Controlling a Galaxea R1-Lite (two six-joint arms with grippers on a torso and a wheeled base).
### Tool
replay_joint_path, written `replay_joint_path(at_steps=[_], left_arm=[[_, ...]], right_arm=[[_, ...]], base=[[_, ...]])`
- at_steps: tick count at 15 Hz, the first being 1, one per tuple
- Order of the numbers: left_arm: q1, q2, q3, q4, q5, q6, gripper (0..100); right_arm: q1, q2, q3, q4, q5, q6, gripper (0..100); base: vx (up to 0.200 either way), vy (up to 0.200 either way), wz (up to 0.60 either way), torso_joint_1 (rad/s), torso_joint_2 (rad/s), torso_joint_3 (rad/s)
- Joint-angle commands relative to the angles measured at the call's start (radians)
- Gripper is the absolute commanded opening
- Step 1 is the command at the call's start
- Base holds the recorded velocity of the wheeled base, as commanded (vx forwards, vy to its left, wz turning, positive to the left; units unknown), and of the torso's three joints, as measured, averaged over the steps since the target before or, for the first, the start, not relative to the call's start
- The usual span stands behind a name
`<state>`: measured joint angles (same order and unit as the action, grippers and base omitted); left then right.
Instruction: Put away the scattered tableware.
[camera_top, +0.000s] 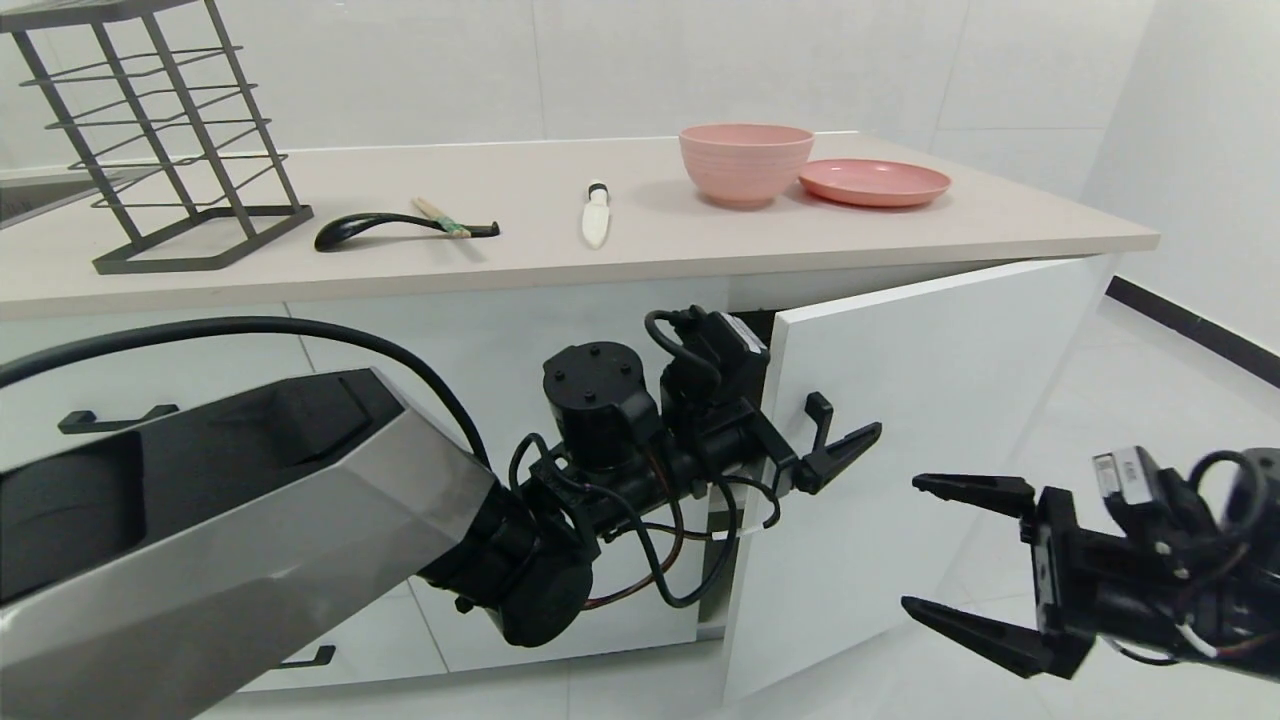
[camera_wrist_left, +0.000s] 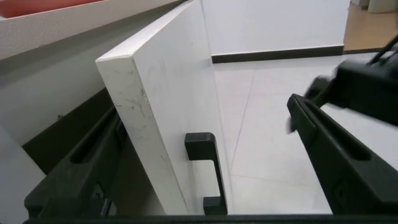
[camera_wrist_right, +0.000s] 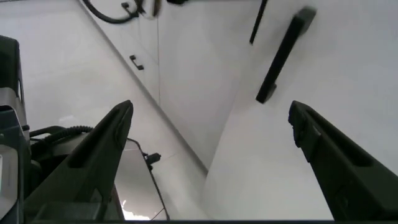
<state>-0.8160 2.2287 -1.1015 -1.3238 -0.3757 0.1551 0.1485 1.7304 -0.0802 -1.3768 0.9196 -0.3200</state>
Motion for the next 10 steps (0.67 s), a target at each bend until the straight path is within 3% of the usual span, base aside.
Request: replay_joint_path(at_steps=[1, 7, 10], left_arm=[[0.001, -0.001, 0.002, 0.005, 0.001, 0.0, 100], [0.0, 0.043, 0.002, -0.003, 0.017, 0.0, 100], [-0.032, 0.058, 0.003, -0.006, 0.018, 0.0, 100]], right_arm=[[0.0, -0.267, 0.08, 0.025, -0.033, -0.014, 100], [0.009, -0.562, 0.08, 0.193, -0.053, -0.047, 100], [0.009, -0.709, 0.08, 0.346, -0.053, -0.042, 100]], base=[[0.0, 0.0, 0.0, 0.0, 0.0, 0.0], [0.0, 0.0, 0.0, 0.0, 0.0, 0.0], [0.0, 0.0, 0.0, 0.0, 0.0, 0.0]])
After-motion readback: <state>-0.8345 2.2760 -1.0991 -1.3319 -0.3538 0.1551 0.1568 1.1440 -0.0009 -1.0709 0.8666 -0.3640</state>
